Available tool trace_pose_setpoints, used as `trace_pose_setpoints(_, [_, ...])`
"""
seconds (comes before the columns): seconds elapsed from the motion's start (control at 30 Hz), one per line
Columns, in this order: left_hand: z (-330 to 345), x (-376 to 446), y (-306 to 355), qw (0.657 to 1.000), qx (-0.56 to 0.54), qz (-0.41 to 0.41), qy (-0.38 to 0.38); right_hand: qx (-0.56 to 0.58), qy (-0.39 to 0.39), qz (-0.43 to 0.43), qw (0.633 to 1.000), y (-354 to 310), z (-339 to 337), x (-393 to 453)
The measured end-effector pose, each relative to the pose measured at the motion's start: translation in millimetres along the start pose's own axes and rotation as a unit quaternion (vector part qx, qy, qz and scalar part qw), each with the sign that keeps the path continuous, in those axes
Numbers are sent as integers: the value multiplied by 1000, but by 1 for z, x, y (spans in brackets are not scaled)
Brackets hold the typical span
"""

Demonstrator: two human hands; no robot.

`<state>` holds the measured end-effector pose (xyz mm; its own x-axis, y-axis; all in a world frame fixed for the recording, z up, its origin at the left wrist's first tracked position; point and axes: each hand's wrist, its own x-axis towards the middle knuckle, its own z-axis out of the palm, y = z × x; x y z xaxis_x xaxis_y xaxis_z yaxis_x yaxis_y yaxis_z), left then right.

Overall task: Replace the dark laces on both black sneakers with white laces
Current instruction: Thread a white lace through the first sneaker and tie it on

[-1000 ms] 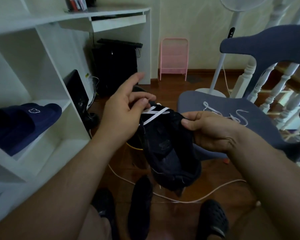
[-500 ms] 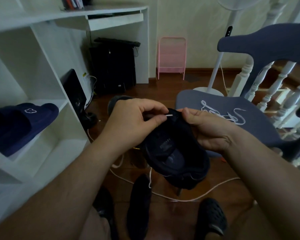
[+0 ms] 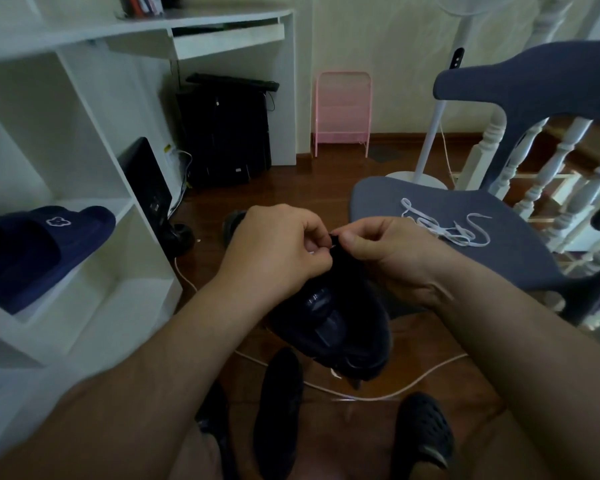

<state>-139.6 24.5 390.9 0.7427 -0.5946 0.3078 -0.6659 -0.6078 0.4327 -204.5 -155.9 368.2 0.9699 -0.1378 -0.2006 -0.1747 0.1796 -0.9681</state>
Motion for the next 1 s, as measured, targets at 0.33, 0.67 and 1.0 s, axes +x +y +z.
trace_pose_setpoints(0.33, [23,6,-3,996,-77,-47,-19,-64,64,5,996,8,3,5])
trace_pose_setpoints(0.67, [27,6,-18,995,-79,-48,32,83,84,47,992,7,7,7])
trace_pose_setpoints(1.0, [17,0,-27,992,-70,23,98,171,150,-13,974,-5,-1,7])
